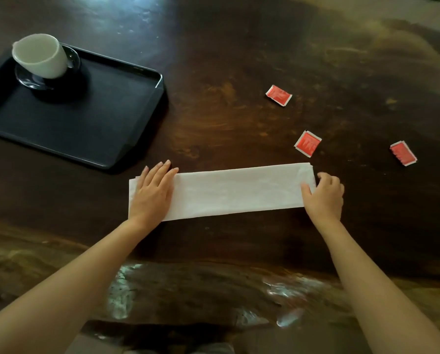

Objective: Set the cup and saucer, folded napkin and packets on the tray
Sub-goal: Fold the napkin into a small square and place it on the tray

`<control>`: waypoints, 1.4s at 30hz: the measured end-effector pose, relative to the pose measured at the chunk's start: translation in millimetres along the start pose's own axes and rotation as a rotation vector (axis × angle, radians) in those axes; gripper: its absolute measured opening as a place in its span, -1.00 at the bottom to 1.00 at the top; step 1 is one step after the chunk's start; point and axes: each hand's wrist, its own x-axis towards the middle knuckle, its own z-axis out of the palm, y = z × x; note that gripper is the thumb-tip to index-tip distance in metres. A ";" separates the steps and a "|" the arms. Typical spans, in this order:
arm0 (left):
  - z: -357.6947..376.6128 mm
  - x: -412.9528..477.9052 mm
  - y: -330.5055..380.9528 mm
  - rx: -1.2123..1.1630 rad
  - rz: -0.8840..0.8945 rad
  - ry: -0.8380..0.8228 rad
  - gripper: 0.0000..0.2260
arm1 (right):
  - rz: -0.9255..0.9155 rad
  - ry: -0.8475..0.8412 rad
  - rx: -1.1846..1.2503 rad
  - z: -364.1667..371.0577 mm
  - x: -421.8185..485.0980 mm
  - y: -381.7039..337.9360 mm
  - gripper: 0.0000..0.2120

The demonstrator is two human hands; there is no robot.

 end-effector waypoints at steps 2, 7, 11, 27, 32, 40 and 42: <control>-5.1 1.5 16.3 -0.011 0.097 -0.010 -0.61 | 0.173 -0.119 0.132 -7.8 3.3 0.9 -0.52; 1.0 1.2 38.8 0.054 0.272 -0.348 -0.51 | 0.521 -0.333 0.431 -25.8 12.3 -8.1 -0.51; -8.5 8.8 37.3 0.088 0.255 -0.455 -0.52 | 0.576 -0.461 0.589 -46.6 10.5 -17.6 -0.60; -278.3 124.2 108.1 -1.185 0.349 -0.389 -0.73 | -0.647 -0.276 0.468 -276.3 -71.4 -200.1 -0.83; -328.9 140.8 93.3 -1.210 0.348 -0.303 -0.87 | -0.696 -0.219 0.501 -322.2 -60.7 -229.2 -0.90; -360.0 179.8 115.5 -1.082 0.346 -0.133 -0.96 | -0.709 -0.148 0.473 -344.0 -8.6 -252.9 -0.91; -359.8 196.7 124.3 -1.086 0.313 -0.088 -0.96 | -0.696 -0.088 0.463 -344.4 9.7 -256.7 -0.87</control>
